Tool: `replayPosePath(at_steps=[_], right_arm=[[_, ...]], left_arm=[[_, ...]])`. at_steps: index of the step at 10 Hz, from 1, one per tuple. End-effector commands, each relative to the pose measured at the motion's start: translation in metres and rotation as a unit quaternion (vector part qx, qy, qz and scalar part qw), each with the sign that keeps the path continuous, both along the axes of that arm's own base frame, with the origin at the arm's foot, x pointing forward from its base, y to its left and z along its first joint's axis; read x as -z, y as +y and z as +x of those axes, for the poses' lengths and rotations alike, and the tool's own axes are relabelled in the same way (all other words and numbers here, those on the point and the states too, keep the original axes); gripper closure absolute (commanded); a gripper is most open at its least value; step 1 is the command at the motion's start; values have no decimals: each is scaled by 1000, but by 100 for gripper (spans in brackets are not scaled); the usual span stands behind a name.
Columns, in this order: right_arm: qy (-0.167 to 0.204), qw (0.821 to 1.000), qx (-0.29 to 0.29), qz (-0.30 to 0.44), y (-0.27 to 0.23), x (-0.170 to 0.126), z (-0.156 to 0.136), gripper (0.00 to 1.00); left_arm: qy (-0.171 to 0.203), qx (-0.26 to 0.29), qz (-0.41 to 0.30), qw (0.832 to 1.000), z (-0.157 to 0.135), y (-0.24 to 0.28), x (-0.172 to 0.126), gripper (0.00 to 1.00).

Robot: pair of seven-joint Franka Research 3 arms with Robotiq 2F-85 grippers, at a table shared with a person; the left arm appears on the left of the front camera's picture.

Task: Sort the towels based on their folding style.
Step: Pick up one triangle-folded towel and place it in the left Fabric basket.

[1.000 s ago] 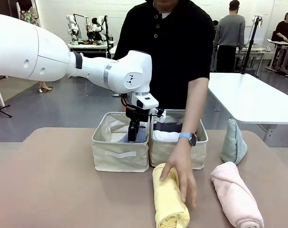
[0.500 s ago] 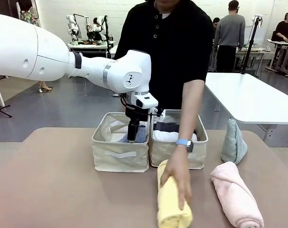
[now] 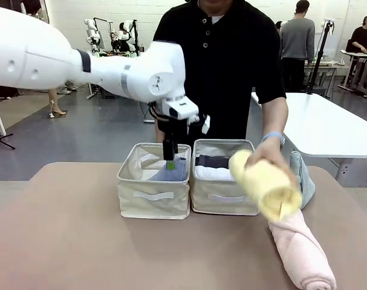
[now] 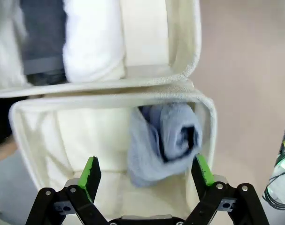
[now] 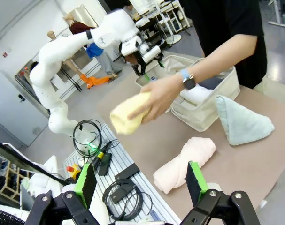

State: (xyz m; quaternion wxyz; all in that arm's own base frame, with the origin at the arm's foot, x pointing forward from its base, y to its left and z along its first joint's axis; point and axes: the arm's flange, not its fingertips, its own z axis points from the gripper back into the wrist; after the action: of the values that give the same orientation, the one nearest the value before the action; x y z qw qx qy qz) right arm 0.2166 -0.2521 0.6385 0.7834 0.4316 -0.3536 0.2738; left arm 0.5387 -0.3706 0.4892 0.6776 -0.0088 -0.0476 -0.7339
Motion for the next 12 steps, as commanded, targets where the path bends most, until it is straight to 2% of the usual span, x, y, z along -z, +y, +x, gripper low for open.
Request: replayPosePath(at_steps=[1, 2, 3, 5, 7, 9, 10, 11, 12], right_arm=[[-12, 1000, -3, 10, 0, -3, 0, 0], [-12, 1000, -3, 10, 0, -3, 0, 0], [-12, 1000, -3, 10, 0, -3, 0, 0], [-12, 1000, -3, 10, 0, -3, 0, 0], [-12, 1000, -3, 10, 0, -3, 0, 0], [-12, 1000, -3, 10, 0, -3, 0, 0], [-12, 1000, -3, 10, 0, -3, 0, 0], [-12, 1000, -3, 10, 0, -3, 0, 0], [-12, 1000, -3, 10, 0, -3, 0, 0]], left_arm=[[4, -6, -58, 998, -34, 59, -38, 0], [12, -17, -71, 997, -50, 85, -57, 0], [5, -33, -91, 995, -73, 120, -77, 0], [-29, -75, -171, 982, -123, 200, -109, 0], [-60, -109, -213, 969, -158, 257, -126, 0], [-29, -108, -231, 967, -156, 279, -122, 0], [-4, -110, -200, 974, -145, 272, -115, 0], [-44, -128, -224, 965, -165, 292, -135, 0], [-44, -128, -224, 965, -165, 292, -135, 0]])
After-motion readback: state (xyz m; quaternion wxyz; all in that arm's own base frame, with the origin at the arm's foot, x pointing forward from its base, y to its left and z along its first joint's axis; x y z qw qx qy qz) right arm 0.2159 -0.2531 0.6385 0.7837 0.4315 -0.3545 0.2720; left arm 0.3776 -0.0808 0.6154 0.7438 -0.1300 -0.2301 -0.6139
